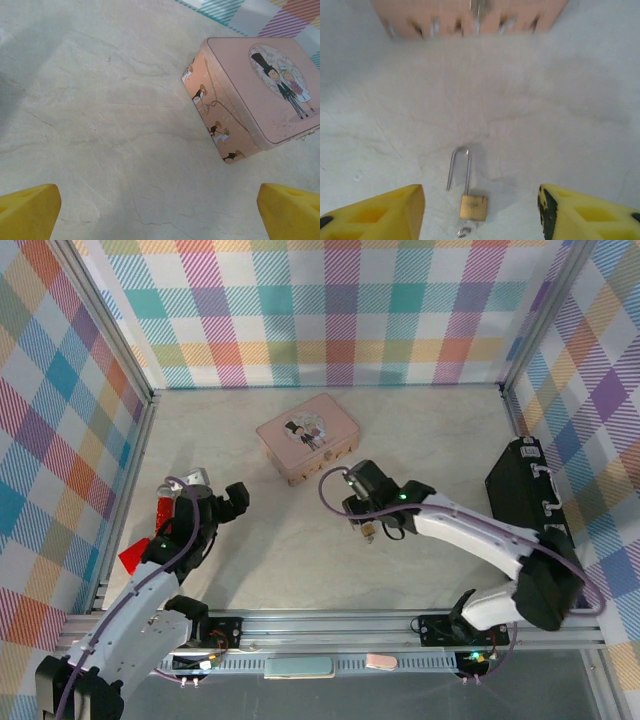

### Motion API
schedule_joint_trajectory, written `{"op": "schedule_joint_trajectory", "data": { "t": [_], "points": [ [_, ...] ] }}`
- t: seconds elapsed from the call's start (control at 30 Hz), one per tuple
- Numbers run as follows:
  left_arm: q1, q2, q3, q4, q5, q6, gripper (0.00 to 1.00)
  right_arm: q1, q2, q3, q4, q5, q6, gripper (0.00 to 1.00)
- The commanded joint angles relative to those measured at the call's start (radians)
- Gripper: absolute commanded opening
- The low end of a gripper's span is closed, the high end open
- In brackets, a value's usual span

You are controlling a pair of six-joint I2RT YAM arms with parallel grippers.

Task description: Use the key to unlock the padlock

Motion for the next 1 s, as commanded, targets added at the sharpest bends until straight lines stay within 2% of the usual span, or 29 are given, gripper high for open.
{"op": "schedule_joint_trajectory", "data": {
  "t": [0.0, 0.03, 0.1, 0.17, 0.37, 0.5, 0.6, 0.67, 0.73, 0.77, 0.83, 0.87, 0.97],
  "points": [
    [0.004, -0.033, -0.006, -0.020, -0.050, 0.020, 1.00, 0.001, -0.130, -0.059, 0.109, 0.055, -0.101, 0.74],
    [0.004, -0.042, -0.006, -0.020, -0.060, 0.023, 1.00, 0.000, -0.170, -0.093, 0.151, 0.051, -0.124, 0.83],
    [0.004, -0.058, -0.005, -0.052, -0.087, 0.023, 1.00, -0.003, -0.227, -0.147, 0.207, 0.052, -0.159, 0.94],
    [0.004, -0.067, 0.006, -0.062, -0.134, 0.019, 1.00, -0.010, -0.260, -0.173, 0.224, 0.067, -0.172, 0.98],
    [0.004, -0.020, 0.088, -0.072, -0.289, -0.001, 1.00, -0.050, -0.347, -0.258, 0.286, 0.221, -0.147, 0.99],
    [0.005, 0.078, 0.106, 0.073, -0.352, 0.072, 1.00, -0.118, -0.406, -0.343, 0.380, 0.248, -0.177, 0.99],
    [0.033, 0.193, 0.094, 0.226, -0.367, 0.170, 1.00, -0.208, -0.396, -0.422, 0.459, 0.382, -0.194, 0.99],
    [0.045, 0.268, 0.080, 0.322, -0.415, 0.221, 1.00, -0.285, -0.362, -0.446, 0.486, 0.359, -0.185, 0.99],
    [0.049, 0.346, 0.059, 0.428, -0.560, 0.281, 1.00, -0.350, -0.321, -0.470, 0.519, 0.302, -0.171, 0.99],
    [0.053, 0.376, 0.043, 0.493, -0.589, 0.331, 1.00, -0.369, -0.306, -0.486, 0.553, 0.269, -0.176, 0.99],
    [0.066, 0.437, -0.015, 0.665, -0.578, 0.441, 1.00, -0.414, -0.272, -0.535, 0.656, 0.228, -0.209, 0.99],
    [0.076, 0.456, -0.035, 0.707, -0.550, 0.454, 1.00, -0.438, -0.257, -0.554, 0.695, 0.221, -0.215, 0.99],
    [0.129, 0.512, -0.100, 0.806, -0.382, 0.438, 1.00, -0.546, -0.187, -0.596, 0.794, 0.165, -0.198, 0.99]
  ]
}}
